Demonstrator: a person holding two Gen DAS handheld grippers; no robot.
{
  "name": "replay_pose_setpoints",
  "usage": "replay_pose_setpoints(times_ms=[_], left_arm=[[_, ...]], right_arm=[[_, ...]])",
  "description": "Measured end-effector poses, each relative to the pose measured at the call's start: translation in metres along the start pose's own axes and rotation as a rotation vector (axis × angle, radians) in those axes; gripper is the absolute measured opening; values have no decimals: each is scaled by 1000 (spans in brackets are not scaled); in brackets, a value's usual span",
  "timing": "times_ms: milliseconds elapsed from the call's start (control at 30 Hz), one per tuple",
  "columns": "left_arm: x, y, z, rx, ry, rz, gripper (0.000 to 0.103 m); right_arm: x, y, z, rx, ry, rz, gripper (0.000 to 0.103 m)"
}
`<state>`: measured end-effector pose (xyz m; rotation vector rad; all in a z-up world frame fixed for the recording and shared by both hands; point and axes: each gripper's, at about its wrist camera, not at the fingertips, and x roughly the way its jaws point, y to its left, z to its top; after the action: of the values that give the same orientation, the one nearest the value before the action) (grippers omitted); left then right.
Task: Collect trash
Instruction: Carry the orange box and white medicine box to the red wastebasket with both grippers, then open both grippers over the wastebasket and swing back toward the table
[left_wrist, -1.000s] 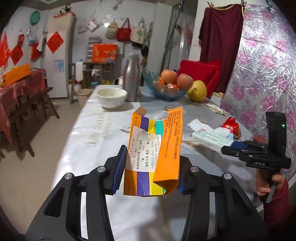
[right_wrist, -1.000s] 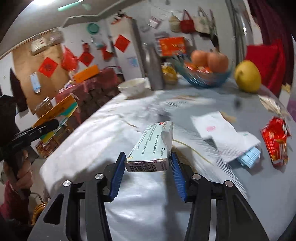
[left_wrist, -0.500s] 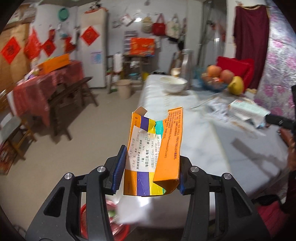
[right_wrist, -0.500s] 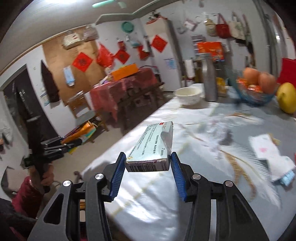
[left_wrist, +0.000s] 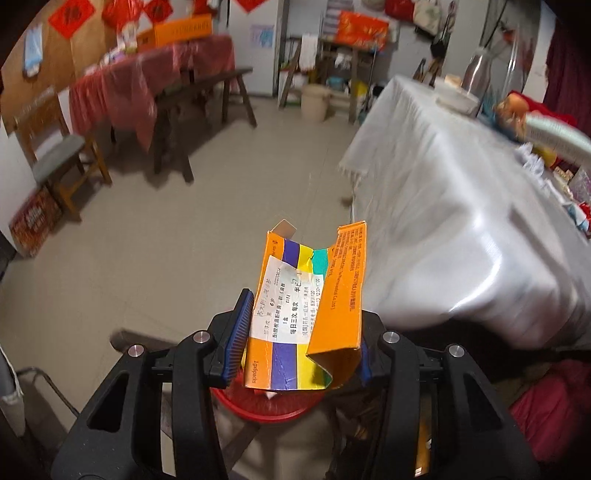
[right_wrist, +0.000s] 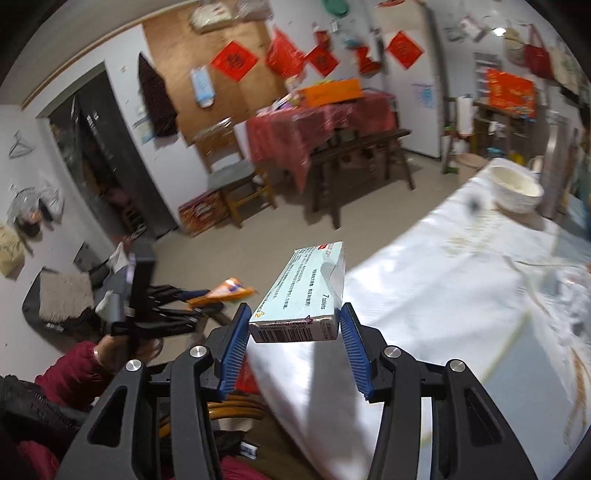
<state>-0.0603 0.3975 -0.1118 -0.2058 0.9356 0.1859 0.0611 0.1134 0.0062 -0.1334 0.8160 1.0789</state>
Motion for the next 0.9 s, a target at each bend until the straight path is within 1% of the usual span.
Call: replay_pose_setpoints(times_ms=[33, 67, 100, 133, 200, 233, 333, 433, 567, 700, 900], left_arm=[[6, 3, -3, -4, 22, -1, 59], [13, 6, -8, -11, 45, 7, 66], [15, 7, -10, -16, 51, 16, 76], [18, 9, -11, -20, 50, 27, 81], [16, 14, -11, -26, 43, 38, 84], [16, 15, -10, -30, 37, 48, 88], [5, 26, -5, -50, -8, 97, 94], [-8, 39, 0, -73, -47, 149, 96], [-20, 62, 3, -129, -81, 177, 96], [-27, 79, 4, -188, -92, 184, 96], [-33, 91, 2, -223, -103, 177, 96]], right_arm=[[7, 6, 2, -6, 14, 9, 49], [17, 12, 4, -13, 34, 19, 49], [24, 17, 5, -17, 50, 27, 49], [33, 22, 6, -23, 71, 37, 49], [46, 34, 6, -32, 100, 47, 49], [52, 39, 7, -36, 115, 55, 49], [72, 50, 5, -47, 160, 80, 49], [94, 61, 3, -60, 207, 102, 49], [120, 77, 1, -73, 263, 130, 49], [142, 93, -1, -91, 311, 153, 49], [167, 108, 1, -104, 351, 179, 49]])
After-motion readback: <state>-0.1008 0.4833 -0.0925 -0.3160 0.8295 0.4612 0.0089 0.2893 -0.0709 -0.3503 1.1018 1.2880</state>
